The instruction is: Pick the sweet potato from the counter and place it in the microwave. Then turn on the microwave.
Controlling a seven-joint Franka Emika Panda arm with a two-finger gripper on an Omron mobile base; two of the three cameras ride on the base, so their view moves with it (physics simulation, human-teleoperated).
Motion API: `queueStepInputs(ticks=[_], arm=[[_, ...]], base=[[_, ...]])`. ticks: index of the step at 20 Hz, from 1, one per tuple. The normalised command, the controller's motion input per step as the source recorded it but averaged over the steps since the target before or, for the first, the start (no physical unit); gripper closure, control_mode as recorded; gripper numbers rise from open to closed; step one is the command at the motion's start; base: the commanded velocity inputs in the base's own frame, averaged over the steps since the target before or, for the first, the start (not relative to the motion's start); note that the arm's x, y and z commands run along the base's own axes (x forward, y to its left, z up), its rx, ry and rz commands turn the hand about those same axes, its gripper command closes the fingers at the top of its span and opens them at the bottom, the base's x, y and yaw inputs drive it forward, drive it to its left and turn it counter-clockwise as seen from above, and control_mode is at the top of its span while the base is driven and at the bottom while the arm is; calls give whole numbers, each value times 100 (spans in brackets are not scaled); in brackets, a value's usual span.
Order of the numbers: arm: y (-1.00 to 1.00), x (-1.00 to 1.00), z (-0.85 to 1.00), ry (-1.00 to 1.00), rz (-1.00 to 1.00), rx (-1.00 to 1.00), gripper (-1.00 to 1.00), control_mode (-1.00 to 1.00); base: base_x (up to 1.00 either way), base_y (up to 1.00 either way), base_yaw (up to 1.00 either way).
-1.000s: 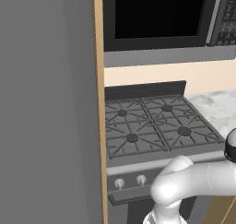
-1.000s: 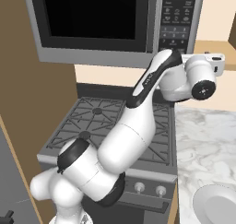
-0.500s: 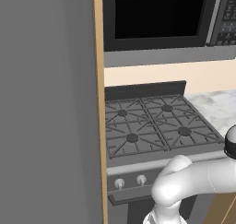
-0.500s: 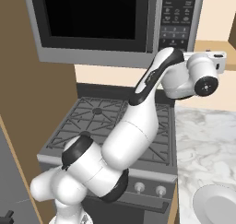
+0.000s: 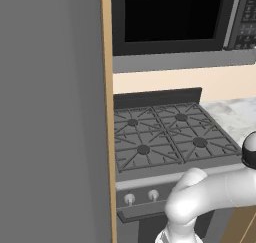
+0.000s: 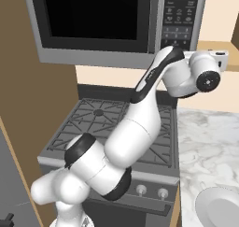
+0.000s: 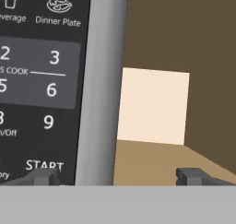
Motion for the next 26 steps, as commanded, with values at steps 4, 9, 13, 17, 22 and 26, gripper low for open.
queueStepInputs(ticks=[4, 9, 13, 17, 22, 26], arm=[[0, 12, 0, 5, -2, 0, -100, -100], [0, 2, 0, 3, -1, 0, -100, -100], [2, 0, -1, 2, 0, 0, -100, -100], [3, 0, -6, 0, 0, 0, -100, -100], [11, 6, -11, 0, 0, 0, -100, -100], [5, 23, -3, 0, 0, 0, -100, -100]], base=[[0, 0, 0], [0, 0, 0], [0, 0, 0], [0, 0, 0], [0, 0, 0], [0, 0, 0]])
